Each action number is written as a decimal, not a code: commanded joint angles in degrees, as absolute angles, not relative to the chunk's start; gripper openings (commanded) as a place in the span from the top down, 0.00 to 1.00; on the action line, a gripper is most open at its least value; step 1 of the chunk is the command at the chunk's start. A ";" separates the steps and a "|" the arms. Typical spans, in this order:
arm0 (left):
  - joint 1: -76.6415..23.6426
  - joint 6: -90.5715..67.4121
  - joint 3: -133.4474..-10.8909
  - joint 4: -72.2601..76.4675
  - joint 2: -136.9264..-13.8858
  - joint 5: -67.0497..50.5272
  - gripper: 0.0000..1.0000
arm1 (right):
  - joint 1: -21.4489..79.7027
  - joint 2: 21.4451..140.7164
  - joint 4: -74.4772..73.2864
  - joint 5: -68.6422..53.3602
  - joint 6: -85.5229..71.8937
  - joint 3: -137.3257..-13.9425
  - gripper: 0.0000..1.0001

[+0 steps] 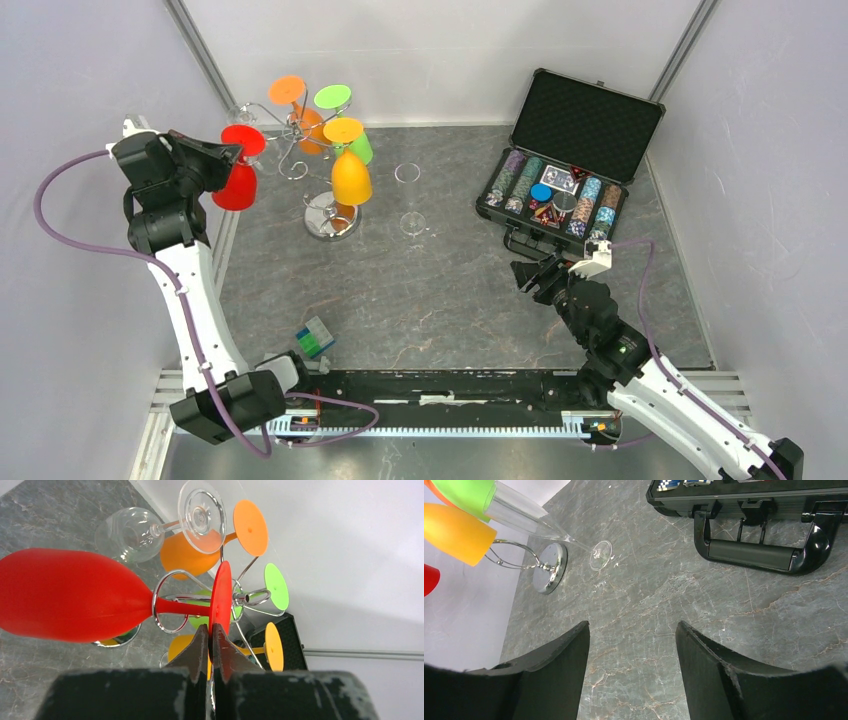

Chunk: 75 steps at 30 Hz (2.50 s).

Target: Take the wine glass off the wine glass rack

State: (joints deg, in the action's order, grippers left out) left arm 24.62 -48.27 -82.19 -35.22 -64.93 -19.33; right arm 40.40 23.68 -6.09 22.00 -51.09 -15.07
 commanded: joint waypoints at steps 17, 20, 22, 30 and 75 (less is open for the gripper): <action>24.96 -52.42 -80.64 -23.30 -68.43 -36.20 0.98 | 40.52 23.78 -5.14 21.67 -49.75 -15.43 0.28; 24.91 -52.52 -82.57 -27.19 -69.12 -40.99 0.98 | 40.51 23.84 -5.10 21.16 -49.26 -15.70 0.27; 24.96 -52.26 -82.49 -29.07 -68.79 -41.91 0.98 | 40.52 23.81 -5.10 21.10 -49.05 -15.80 0.26; 24.96 -54.42 -77.64 -31.99 -62.53 -36.16 0.98 | 40.50 23.13 -4.15 19.39 -47.31 -15.90 0.12; -6.90 -94.88 -52.30 -0.45 -34.84 -33.11 0.98 | 42.23 44.05 57.71 -11.64 -65.63 -14.22 0.03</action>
